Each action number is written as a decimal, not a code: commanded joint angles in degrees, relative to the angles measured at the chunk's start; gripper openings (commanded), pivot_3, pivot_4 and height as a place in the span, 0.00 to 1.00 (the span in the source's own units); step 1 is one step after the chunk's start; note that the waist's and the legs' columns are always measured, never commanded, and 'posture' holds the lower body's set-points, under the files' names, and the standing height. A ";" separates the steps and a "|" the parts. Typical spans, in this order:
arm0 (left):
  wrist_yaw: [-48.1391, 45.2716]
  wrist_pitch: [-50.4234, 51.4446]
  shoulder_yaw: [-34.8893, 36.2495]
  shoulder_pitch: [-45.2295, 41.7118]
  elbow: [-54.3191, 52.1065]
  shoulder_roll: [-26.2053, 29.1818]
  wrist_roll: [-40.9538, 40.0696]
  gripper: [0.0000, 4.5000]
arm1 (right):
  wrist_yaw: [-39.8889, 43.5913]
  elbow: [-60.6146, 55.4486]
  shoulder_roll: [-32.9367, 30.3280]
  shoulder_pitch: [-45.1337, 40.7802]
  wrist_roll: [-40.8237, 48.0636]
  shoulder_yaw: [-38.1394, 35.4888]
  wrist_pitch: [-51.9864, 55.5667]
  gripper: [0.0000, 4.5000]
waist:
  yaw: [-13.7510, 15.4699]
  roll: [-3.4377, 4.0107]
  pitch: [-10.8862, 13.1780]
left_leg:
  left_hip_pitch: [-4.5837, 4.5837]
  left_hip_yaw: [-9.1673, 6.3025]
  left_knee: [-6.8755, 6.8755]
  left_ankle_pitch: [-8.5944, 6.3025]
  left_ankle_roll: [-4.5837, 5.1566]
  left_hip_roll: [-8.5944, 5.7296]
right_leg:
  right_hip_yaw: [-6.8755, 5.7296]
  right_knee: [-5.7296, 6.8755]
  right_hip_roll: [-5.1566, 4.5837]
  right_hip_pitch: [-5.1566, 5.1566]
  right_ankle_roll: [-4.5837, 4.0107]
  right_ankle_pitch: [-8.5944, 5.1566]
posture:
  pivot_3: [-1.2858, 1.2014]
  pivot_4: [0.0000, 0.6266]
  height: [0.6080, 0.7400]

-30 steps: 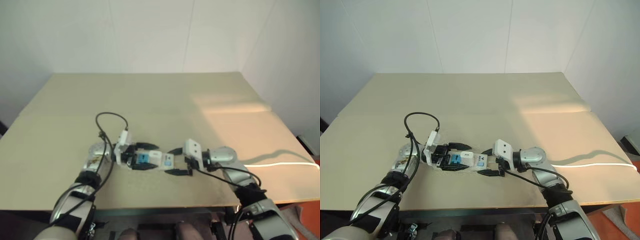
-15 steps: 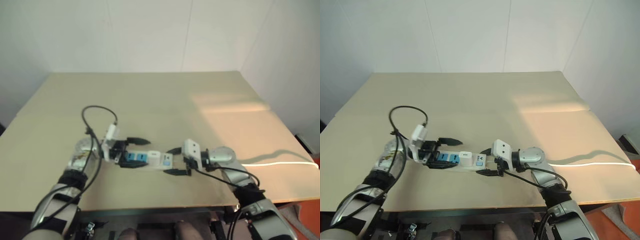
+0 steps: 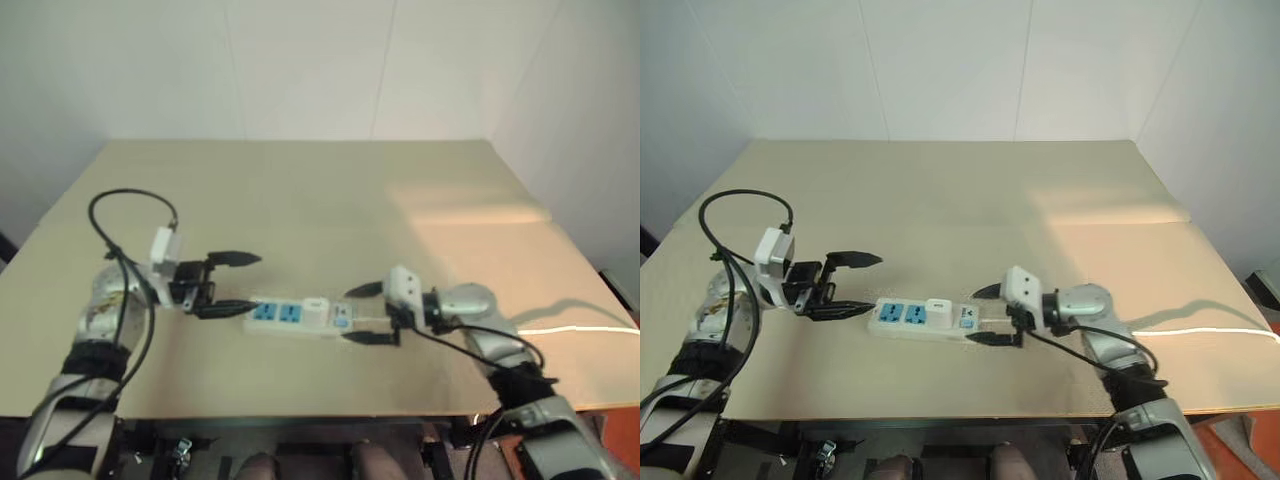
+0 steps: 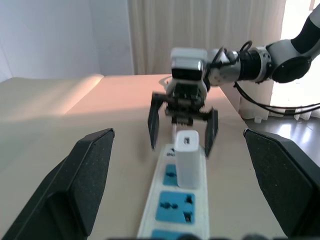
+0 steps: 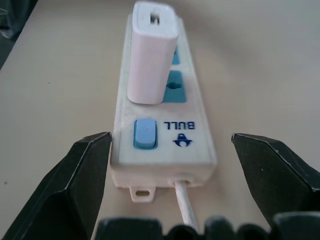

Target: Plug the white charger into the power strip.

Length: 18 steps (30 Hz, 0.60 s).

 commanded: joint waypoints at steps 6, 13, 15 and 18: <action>-0.18 -0.37 7.41 8.14 -5.60 6.14 1.86 1.00 | 6.65 -9.92 -15.95 7.11 7.15 -10.74 2.77 0.99 | 0.28 0.00 0.02 | 0.02 0.05 0.00 0.00 0.00 0.01 | 0.00 -0.02 -0.01 0.01 0.20 -0.13 | 0.52 0.24 1.00; -0.18 0.24 13.85 16.03 -8.45 10.87 1.01 1.00 | 9.90 -10.93 -26.61 13.93 10.69 -20.27 3.20 0.99 | 0.20 0.02 0.04 | 0.06 0.14 -0.03 0.00 0.01 0.06 | 0.02 -0.03 -0.01 0.00 0.21 -0.18 | 0.52 0.24 1.00; -0.18 0.21 14.24 16.28 -8.56 10.71 1.59 1.00 | 9.93 -11.04 -27.53 15.08 11.01 -21.41 3.29 0.99 | 0.29 0.02 0.04 | 0.10 0.16 -0.02 0.00 0.01 0.07 | 0.02 -0.04 -0.01 0.04 0.35 -0.28 | 0.52 0.24 1.00; -0.18 0.67 14.37 15.79 -8.74 10.20 2.19 1.00 | 9.94 -11.65 -28.28 16.63 11.54 -22.41 3.52 0.99 | 0.36 0.02 0.04 | 0.14 0.18 -0.02 0.00 0.01 0.07 | 0.04 -0.04 -0.01 0.09 0.37 -0.29 | 0.52 0.24 1.00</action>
